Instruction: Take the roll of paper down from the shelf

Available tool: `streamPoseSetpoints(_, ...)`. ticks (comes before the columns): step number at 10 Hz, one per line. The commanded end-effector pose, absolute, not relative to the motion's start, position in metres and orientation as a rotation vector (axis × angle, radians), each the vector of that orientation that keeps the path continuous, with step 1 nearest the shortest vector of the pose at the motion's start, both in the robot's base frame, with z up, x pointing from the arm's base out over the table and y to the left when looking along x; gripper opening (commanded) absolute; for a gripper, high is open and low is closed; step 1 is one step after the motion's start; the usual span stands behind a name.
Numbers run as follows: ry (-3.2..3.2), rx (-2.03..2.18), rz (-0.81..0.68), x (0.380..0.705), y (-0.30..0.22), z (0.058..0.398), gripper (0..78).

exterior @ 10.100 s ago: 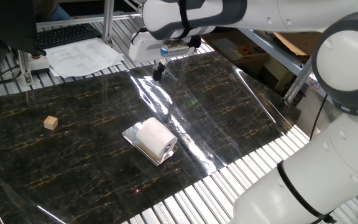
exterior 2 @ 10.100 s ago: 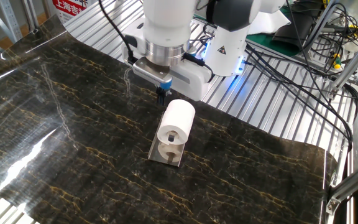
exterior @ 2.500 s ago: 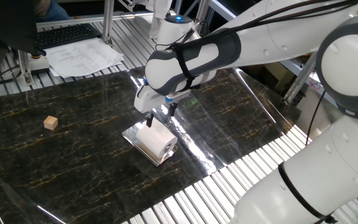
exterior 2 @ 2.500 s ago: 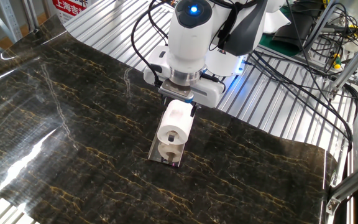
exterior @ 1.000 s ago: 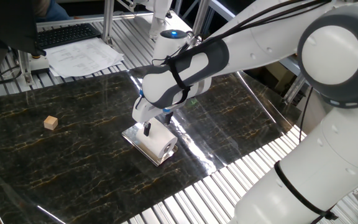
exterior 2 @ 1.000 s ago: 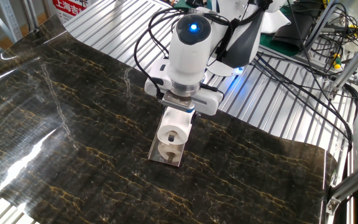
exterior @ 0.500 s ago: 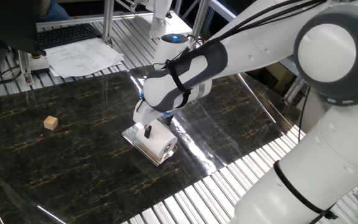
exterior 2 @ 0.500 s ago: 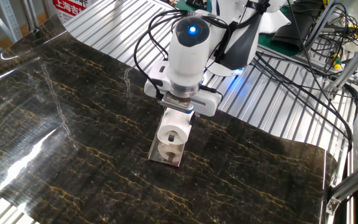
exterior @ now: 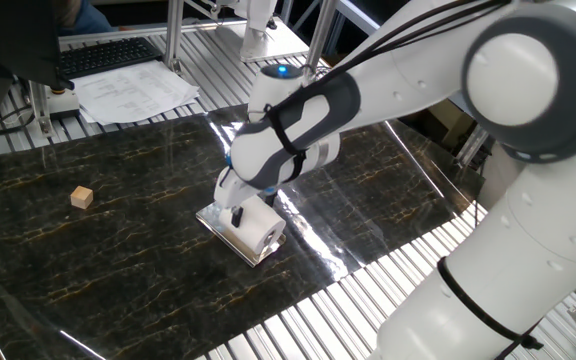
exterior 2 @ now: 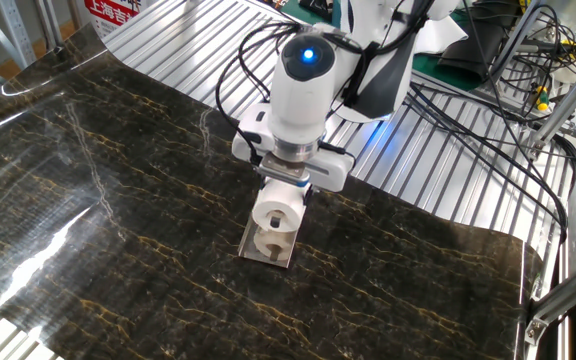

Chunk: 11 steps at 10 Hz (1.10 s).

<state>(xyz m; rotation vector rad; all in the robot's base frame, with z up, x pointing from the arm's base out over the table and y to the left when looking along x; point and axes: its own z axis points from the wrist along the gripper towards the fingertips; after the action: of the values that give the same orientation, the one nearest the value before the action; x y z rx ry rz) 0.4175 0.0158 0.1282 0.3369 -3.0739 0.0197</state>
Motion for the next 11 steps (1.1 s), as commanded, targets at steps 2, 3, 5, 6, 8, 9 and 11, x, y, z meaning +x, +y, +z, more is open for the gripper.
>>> streamPoseSetpoints(2,-3.087,0.339,0.022,0.4174,0.0156,0.1240,77.4)
streamPoseSetpoints(3,-3.087,0.339,0.022,0.4174,0.0156,0.1240,1.4)
streamPoseSetpoints(5,-3.087,0.339,0.022,0.4174,0.0156,0.1240,1.4)
streamPoseSetpoints(6,-3.087,0.339,0.022,0.4174,0.0156,0.1240,1.4)
streamPoseSetpoints(8,-3.087,0.339,0.022,0.4174,0.0156,0.1240,1.4)
streamPoseSetpoints(9,-3.087,0.339,0.022,0.4174,0.0156,0.1240,1.4)
streamPoseSetpoints(11,-3.087,0.339,0.022,0.4174,0.0156,0.1240,1.4)
